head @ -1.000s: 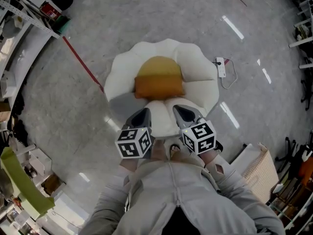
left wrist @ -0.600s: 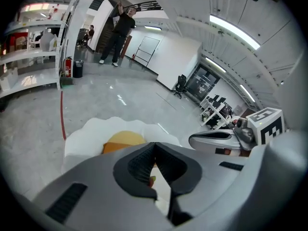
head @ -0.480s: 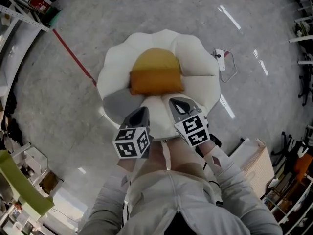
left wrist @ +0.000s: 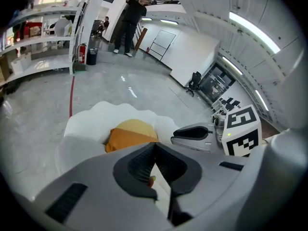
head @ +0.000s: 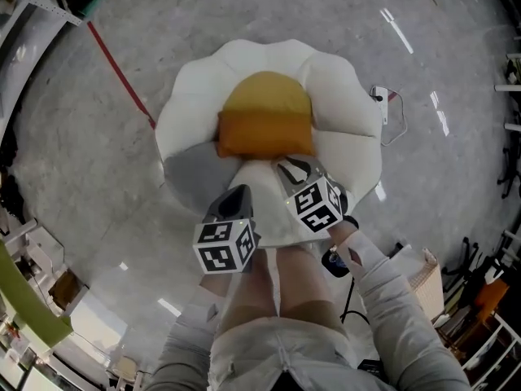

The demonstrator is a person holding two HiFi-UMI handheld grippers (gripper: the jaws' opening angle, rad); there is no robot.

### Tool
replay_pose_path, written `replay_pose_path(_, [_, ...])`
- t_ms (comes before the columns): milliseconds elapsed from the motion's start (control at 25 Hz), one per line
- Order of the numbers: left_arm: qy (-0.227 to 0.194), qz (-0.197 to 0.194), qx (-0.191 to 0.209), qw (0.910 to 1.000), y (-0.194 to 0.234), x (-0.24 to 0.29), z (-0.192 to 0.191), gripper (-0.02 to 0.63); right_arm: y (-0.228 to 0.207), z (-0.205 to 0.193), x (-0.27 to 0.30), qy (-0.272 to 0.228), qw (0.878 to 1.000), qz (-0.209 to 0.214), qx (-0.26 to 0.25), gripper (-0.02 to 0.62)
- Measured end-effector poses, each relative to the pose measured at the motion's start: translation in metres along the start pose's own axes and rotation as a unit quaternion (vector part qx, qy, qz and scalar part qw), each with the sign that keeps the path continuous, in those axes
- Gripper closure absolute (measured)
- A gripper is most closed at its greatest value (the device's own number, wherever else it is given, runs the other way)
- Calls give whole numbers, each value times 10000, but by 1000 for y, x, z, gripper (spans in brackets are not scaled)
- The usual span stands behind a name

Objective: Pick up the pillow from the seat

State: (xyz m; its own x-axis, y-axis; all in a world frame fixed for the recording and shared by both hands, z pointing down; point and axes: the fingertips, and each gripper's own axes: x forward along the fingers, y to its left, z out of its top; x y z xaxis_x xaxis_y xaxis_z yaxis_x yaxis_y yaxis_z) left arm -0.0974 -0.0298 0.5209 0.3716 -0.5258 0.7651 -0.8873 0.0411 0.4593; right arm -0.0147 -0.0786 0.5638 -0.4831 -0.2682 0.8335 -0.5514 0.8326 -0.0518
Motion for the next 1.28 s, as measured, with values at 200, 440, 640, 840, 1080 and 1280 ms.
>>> replay_pose_path(200, [211,135,-158,9996,20,30,-20,600,-10,-23,44,265,9992,135,-256,450])
replay_pose_path(440, [256,224,-303,9990,41,64,-34,600,-20,-53,96,640,9951,251,-717,382])
replay_pose_path(640, [317,283,-430,9982,52,90,-43,600,-31,-79,135,927,9898,288,-1040,340])
replay_pose_path(840, [327,242,-535,9977,56,110,-48,600,-44,-99,167,1142,9865,299,-1139,277])
replay_pose_path(1080, [423,217,-514,9975,57,131,-53,600,-52,-116,203,1308,9772,402,-1623,156])
replay_pose_path(1280, [430,234,-548,9973,66,139,-57,600,-53,-128,227,1412,9715,420,-1856,102])
